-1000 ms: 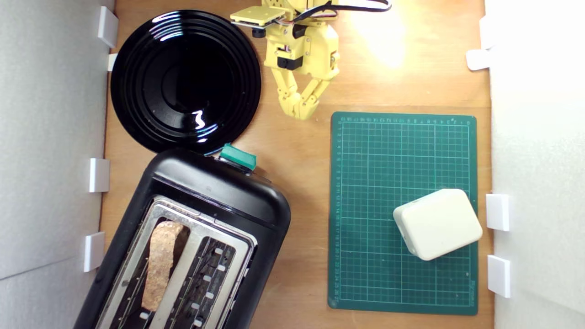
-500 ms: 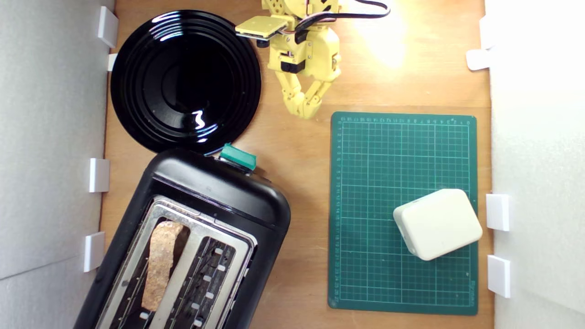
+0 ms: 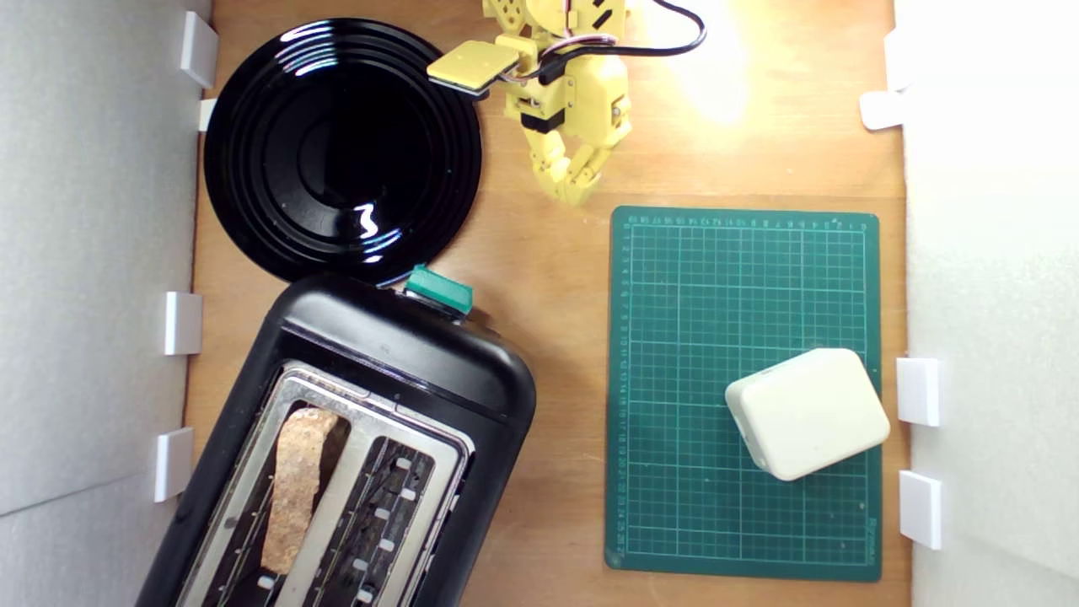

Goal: Pick bread and place in toaster

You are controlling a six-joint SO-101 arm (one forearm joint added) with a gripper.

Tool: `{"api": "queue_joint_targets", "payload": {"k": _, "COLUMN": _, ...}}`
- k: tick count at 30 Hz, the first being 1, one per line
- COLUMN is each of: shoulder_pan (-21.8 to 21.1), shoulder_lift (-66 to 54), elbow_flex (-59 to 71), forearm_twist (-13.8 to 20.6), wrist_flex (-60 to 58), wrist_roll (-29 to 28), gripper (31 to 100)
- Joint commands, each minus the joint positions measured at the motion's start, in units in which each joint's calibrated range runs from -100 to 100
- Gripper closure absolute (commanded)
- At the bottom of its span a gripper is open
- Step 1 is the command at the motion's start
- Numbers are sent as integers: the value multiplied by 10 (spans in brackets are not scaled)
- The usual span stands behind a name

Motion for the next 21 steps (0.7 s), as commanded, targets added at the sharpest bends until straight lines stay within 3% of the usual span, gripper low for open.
{"api": "queue_joint_targets", "payload": {"k": 1, "shoulder_pan": -3, "shoulder_lift": -6, "elbow_flex": -1, "forearm_twist": -5, "wrist_flex": 5, "wrist_roll": -2, "gripper": 945}}
{"api": "queue_joint_targets", "payload": {"k": 21, "shoulder_pan": -13, "shoulder_lift": -5, "elbow_flex": -3, "forearm_twist": -2, "wrist_flex": 5, "wrist_roll": -44, "gripper": 942}}
